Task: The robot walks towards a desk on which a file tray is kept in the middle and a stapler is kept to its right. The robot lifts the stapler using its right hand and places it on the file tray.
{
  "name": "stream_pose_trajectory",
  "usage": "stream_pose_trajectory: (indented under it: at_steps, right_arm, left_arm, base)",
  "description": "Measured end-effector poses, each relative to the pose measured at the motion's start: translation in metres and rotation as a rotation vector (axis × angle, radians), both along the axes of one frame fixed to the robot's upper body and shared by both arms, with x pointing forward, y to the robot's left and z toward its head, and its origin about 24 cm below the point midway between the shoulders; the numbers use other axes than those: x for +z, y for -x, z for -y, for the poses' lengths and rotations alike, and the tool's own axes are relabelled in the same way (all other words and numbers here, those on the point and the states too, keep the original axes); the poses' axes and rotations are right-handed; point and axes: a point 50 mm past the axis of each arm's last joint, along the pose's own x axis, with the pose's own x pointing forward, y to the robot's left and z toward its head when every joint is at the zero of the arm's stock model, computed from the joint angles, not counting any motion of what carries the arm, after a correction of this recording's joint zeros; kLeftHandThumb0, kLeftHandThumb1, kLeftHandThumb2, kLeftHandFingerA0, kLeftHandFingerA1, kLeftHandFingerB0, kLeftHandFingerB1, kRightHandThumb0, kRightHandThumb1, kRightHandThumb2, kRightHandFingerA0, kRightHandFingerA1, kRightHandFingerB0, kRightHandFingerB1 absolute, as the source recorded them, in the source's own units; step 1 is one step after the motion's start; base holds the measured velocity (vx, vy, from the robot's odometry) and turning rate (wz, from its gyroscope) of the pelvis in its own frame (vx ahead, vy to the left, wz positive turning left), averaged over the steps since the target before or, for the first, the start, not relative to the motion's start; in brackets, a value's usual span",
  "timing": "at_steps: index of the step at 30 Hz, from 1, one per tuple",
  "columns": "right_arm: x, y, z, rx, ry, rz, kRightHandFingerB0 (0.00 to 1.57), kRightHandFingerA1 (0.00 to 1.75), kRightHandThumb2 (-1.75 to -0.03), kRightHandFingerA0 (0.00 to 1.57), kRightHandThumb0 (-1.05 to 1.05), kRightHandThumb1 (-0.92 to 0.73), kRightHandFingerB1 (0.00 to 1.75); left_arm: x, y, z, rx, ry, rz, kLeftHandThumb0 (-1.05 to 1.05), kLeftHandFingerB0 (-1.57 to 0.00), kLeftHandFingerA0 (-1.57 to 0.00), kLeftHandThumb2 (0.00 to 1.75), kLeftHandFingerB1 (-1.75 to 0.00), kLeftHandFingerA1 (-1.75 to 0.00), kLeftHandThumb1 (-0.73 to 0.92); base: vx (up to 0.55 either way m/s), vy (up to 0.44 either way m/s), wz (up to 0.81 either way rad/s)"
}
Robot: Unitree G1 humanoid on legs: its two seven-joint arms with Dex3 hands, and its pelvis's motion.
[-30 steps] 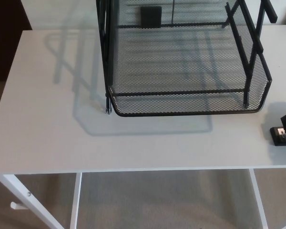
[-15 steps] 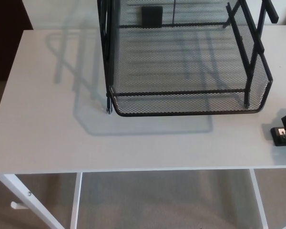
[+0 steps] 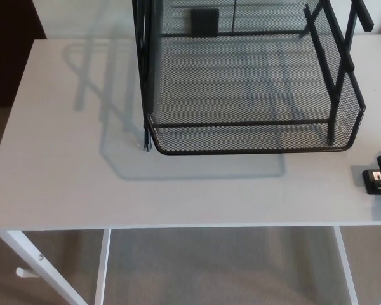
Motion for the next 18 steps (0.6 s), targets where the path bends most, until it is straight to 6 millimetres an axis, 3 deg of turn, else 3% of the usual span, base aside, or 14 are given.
stream_pose_trajectory:
  at_steps: [3, 4, 5, 6, 8, 9, 11, 12, 13, 14, 15, 16, 17, 18]
  right_arm:
    - [-0.003, 0.001, -0.002, 0.024, 0.024, 0.03, 0.36, 0.69, -0.59, 0.68, -0.38, -0.65, 0.33]
    - [-0.004, 0.002, -0.002, 0.036, 0.038, 0.043, 0.38, 1.16, -0.6, 0.76, -0.39, -0.64, 0.33]
    - [-0.005, 0.002, -0.003, 0.045, 0.052, 0.055, 0.39, 1.24, -0.61, 0.77, -0.39, -0.65, 0.34]
    - [-0.005, 0.002, -0.004, 0.051, 0.063, 0.063, 0.44, 1.32, -0.61, 0.81, -0.35, -0.64, 0.35]
    - [-0.008, 0.003, -0.004, 0.065, 0.092, 0.083, 0.5, 1.35, -0.59, 0.85, -0.3, -0.64, 0.37]
    - [-0.008, 0.004, -0.005, 0.071, 0.102, 0.092, 0.62, 1.5, -0.62, 0.87, -0.27, -0.65, 0.42]
    - [-0.008, 0.004, -0.005, 0.079, 0.12, 0.127, 0.65, 1.44, -0.61, 0.89, -0.27, -0.71, 0.44]
    - [-0.009, 0.005, -0.005, 0.081, 0.126, 0.139, 0.67, 1.48, -0.6, 0.88, -0.3, -0.7, 0.49]
    - [-0.009, 0.005, -0.005, 0.085, 0.131, 0.153, 0.71, 1.59, -0.57, 0.85, -0.29, -0.59, 0.64]
    - [-0.01, 0.006, -0.005, 0.089, 0.145, 0.166, 0.77, 1.63, -0.57, 0.83, -0.31, -0.59, 0.71]
    - [-0.011, 0.006, -0.006, 0.094, 0.158, 0.176, 0.79, 1.69, -0.58, 0.82, -0.3, -0.58, 0.86]
    - [-0.012, 0.006, -0.006, 0.103, 0.172, 0.187, 0.77, 1.69, -0.59, 0.81, -0.3, -0.61, 0.93]
    - [-0.012, 0.007, -0.007, 0.11, 0.185, 0.2, 0.76, 1.73, -0.58, 0.82, -0.25, -0.65, 1.04]
    - [-0.013, 0.008, -0.008, 0.116, 0.199, 0.213, 0.76, 1.73, -0.58, 0.82, -0.25, -0.65, 1.04]
  left_arm:
    - [0.0, -0.001, 0.001, -0.006, 0.0, -0.002, -0.75, -0.43, -0.64, 1.17, -0.82, -0.95, 0.48]
    - [0.0, -0.001, 0.001, -0.009, 0.0, -0.004, -0.75, -0.46, -0.67, 1.17, -0.87, -0.99, 0.51]
    - [-0.001, -0.001, 0.001, -0.011, 0.0, -0.005, -0.76, -0.46, -0.67, 1.17, -0.87, -1.0, 0.51]
    - [-0.001, -0.001, 0.001, -0.012, 0.0, -0.005, -0.75, -0.4, -0.58, 1.05, -0.98, -1.09, 0.56]
    - [-0.001, -0.001, 0.002, -0.012, 0.0, -0.006, -0.76, -0.45, -0.66, 1.16, -0.87, -0.99, 0.5]
    - [-0.001, -0.001, 0.002, -0.012, 0.0, -0.006, -0.8, -0.43, -0.67, 1.16, -0.87, -1.0, 0.51]
    - [-0.001, -0.001, 0.002, -0.012, 0.001, -0.006, -0.8, -0.44, -0.66, 1.16, -0.87, -1.0, 0.51]
    - [-0.001, -0.001, 0.002, -0.013, 0.001, -0.007, -0.8, -0.44, -0.66, 1.16, -0.88, -1.0, 0.51]
    - [-0.001, -0.001, 0.002, -0.013, 0.001, -0.007, -0.8, -0.41, -0.59, 1.02, -0.98, -1.1, 0.58]
    - [-0.001, -0.001, 0.002, -0.013, 0.002, -0.008, -0.8, -0.45, -0.67, 1.16, -0.87, -1.0, 0.52]
    - [-0.001, -0.001, 0.002, -0.014, 0.002, -0.008, -0.78, -0.45, -0.66, 1.16, -0.87, -0.99, 0.53]
    - [-0.001, -0.001, 0.002, -0.015, 0.002, -0.008, -0.77, -0.4, -0.58, 1.03, -0.97, -1.08, 0.58]
    - [-0.001, -0.001, 0.003, -0.015, 0.002, -0.009, -0.78, -0.42, -0.65, 1.17, -0.82, -0.96, 0.49]
    - [-0.002, -0.001, 0.003, -0.016, 0.002, -0.01, -0.78, -0.42, -0.65, 1.17, -0.82, -0.96, 0.49]
  base:
    - [0.0, 0.0, 0.0]
    - [0.0, 0.0, 0.0]
    - [0.0, 0.0, 0.0]
    - [0.0, 0.0, 0.0]
    - [0.0, 0.0, 0.0]
    - [0.0, 0.0, 0.0]
    - [0.0, 0.0, 0.0]
    - [0.0, 0.0, 0.0]
    - [0.0, 0.0, 0.0]
    - [0.0, 0.0, 0.0]
    - [0.0, 0.0, 0.0]
    - [0.0, 0.0, 0.0]
    - [0.0, 0.0, 0.0]
    - [0.0, 0.0, 0.0]
